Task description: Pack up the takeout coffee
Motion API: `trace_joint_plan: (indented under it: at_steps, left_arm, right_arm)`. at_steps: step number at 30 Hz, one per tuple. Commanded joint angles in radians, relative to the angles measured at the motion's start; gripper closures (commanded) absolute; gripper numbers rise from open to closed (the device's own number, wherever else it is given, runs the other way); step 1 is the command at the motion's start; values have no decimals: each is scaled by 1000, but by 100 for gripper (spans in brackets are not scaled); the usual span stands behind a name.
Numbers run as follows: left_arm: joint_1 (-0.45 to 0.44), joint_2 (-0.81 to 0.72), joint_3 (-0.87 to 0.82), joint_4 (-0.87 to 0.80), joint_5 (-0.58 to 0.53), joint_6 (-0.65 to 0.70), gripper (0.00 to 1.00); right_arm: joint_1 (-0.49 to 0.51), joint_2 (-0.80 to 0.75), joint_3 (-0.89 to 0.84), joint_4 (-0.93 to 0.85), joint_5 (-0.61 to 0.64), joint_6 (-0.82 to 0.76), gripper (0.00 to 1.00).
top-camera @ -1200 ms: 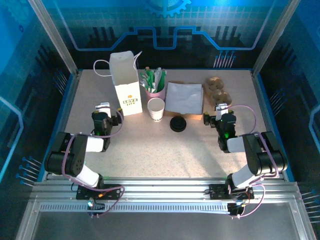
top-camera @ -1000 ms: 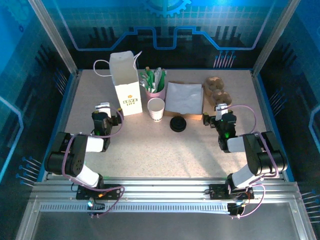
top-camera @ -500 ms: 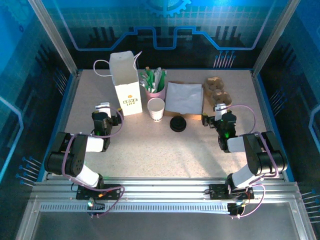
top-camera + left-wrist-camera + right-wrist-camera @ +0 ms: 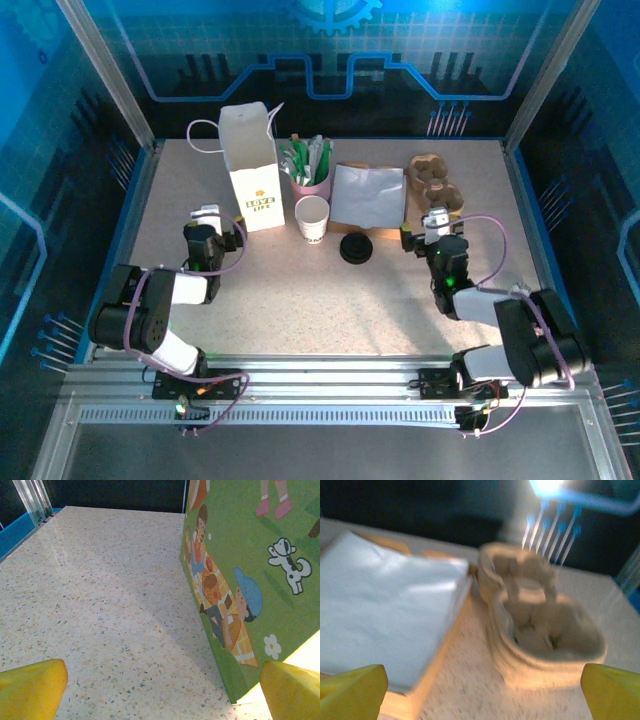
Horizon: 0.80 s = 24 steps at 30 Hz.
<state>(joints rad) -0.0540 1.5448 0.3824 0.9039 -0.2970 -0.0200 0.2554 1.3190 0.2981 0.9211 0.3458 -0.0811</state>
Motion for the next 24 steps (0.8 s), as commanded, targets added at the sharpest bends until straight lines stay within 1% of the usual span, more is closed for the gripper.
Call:
trace_joint_plan:
  at_steps: [1,3,4,5,6,7,8,9,10,11,12,15,19,21,22,24]
  left_arm:
    - [11,4,-11,29,20,-7,1]
    - [11,1,-14,37,22,-4,1]
    - [11,-12,-20,35,28,-1,1]
    - [10,-41,-24,22,36,5,1]
    - [7,-80,-16,-35,40,9,1]
    - [3,-134,10,-129,40,16,1]
    - [-5,-186,45,-233,31,20,1]
    - [-11,-225,77,-313,21,13,1]
    - [-14,-267,117,-397,2,-35,1]
    - [-14,-306,156,-478,-9,-87,1]
    - [-14,-337,186,-533,-3,-122,1]
    - [-12,-429,261,-643,62,-234,1]
    - [-4,-545,372,-875,130,-509,1]
    - [0,-591,400,-956,124,-615,1]
    - [3,-610,409,-970,147,-620,0]
    - [3,-634,420,-978,212,-576,1]
  right_arm:
    - [86,-167,23,-11,131,-12,0]
    - [84,-255,46,-46,60,133,0]
    - [81,-295,65,-83,46,240,0]
    - [77,-346,86,-164,27,367,0]
    - [68,-388,100,-239,-18,461,0]
    - [57,-421,113,-288,-52,527,0]
    - [57,-432,120,-291,-62,557,0]
    - [57,-430,127,-278,-83,558,0]
    - [62,-423,142,-264,-113,517,0]
    - [78,-417,169,-288,-99,495,0]
    - [88,-412,198,-333,-90,506,0]
    - [97,-376,285,-487,-105,568,0]
    - [141,-289,426,-731,-83,541,0]
    - [169,-234,498,-820,-98,506,0]
    - [189,-201,542,-873,-93,495,0]
    - [221,-141,628,-965,-73,488,0]
